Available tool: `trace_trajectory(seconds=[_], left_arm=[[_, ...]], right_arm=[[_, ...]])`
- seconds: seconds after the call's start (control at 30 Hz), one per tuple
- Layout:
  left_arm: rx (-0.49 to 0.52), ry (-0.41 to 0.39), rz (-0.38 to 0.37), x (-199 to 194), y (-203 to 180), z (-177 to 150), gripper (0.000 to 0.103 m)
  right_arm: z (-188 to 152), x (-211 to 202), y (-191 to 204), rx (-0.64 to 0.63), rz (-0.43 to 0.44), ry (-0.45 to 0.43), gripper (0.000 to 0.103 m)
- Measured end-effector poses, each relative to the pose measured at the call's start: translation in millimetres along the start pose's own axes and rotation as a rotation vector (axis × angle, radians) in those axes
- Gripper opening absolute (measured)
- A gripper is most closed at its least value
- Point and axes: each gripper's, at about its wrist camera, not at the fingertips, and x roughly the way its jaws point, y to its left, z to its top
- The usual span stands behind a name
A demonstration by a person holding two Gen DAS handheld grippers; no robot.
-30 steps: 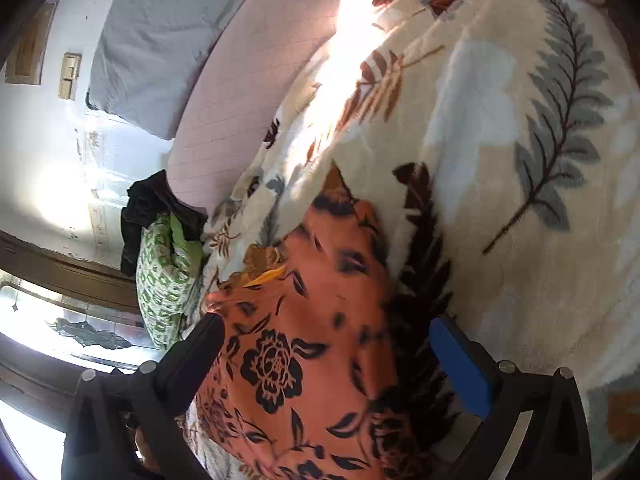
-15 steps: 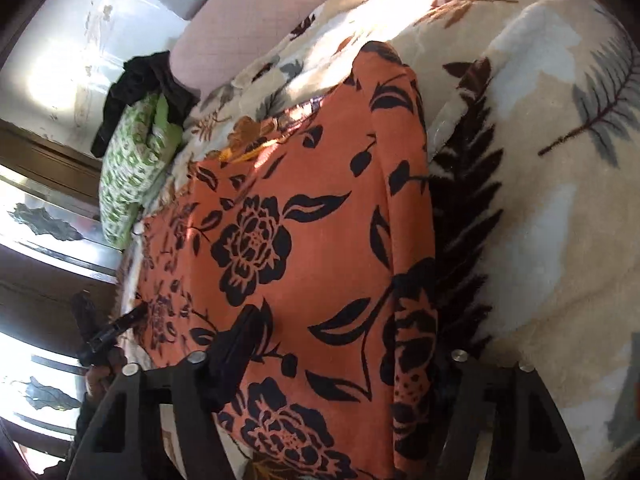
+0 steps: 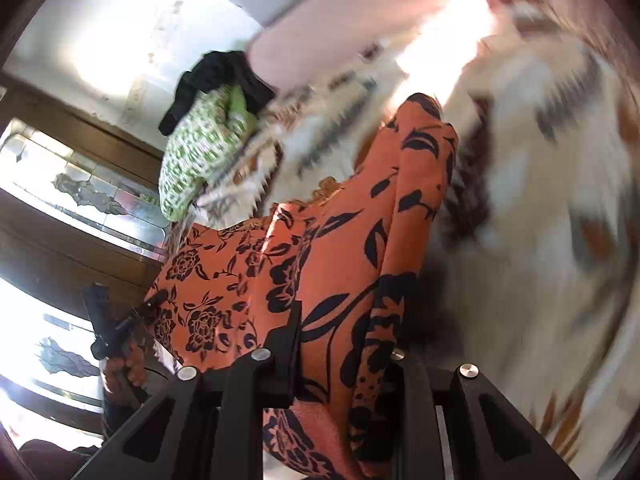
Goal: Fold small clothes
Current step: 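Lay the hem over the collar with both grippers and release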
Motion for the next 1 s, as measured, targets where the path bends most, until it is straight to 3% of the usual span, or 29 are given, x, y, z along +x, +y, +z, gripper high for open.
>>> trace_trajectory(seconds=[0.03,0.07,0.1,0.13,0.2,0.23,0.3,0.4,0.53,0.6,0.63,0.77,0.8,0.83,0.87,0.9,0.97,1.0], left_arm=[[-0.011,0.062,0.039,18,8,-12,0.039],[-0.022,0.052,0.031,26,17,-19,0.04],[-0.027,0.013,0.012,20,20,-18,0.044],[-0.033,-0.004,0.044,12,20,-12,0.049],[-0.031,-0.093,0.137,-8,19,6,0.057],[-0.02,-0.138,0.139,-17,17,17,0.066],[-0.001,-0.157,0.13,-20,14,35,0.068],[0.052,-0.143,0.12,-2,9,51,0.068],[0.09,-0.094,0.152,40,8,67,0.068],[0.077,-0.084,0.136,47,9,71,0.068],[0.074,-0.098,0.116,46,8,72,0.068],[0.09,-0.114,0.125,52,7,82,0.068],[0.085,-0.114,0.121,55,7,85,0.057],[0.086,-0.108,0.12,57,7,88,0.026],[0.097,-0.085,0.132,61,5,91,0.009],[0.104,-0.076,0.142,63,3,92,0.004],[0.126,-0.093,0.161,60,-4,92,0.004],[0.138,-0.116,0.174,54,-7,91,0.004]], right_arm=[[-16,16,-19,0.022,-0.023,0.047,0.053],[-28,30,-38,0.057,-0.074,0.083,0.083],[-35,35,-51,0.078,-0.092,0.07,0.081],[-37,25,-53,0.082,-0.052,0.006,0.081],[-31,2,-46,0.081,-0.065,-0.099,0.082],[-25,-10,-40,0.047,-0.077,-0.157,0.082],[-9,-22,-30,0.008,-0.111,-0.217,0.082],[19,-13,-22,-0.042,-0.162,-0.231,0.082],[57,15,-19,-0.114,-0.357,-0.188,0.082],[60,21,-25,-0.141,-0.405,-0.17,0.067],[61,23,-24,-0.142,-0.414,-0.166,0.054],[55,28,-19,-0.192,-0.453,-0.166,0.05],[54,28,-20,-0.189,-0.45,-0.164,0.05],[55,28,-20,-0.185,-0.449,-0.163,0.049],[55,32,-20,-0.184,-0.45,-0.158,0.045],[56,35,-21,-0.184,-0.453,-0.15,0.039],[57,37,-18,-0.2,-0.47,-0.131,0.019],[57,36,-15,-0.219,-0.49,-0.127,0.013]])
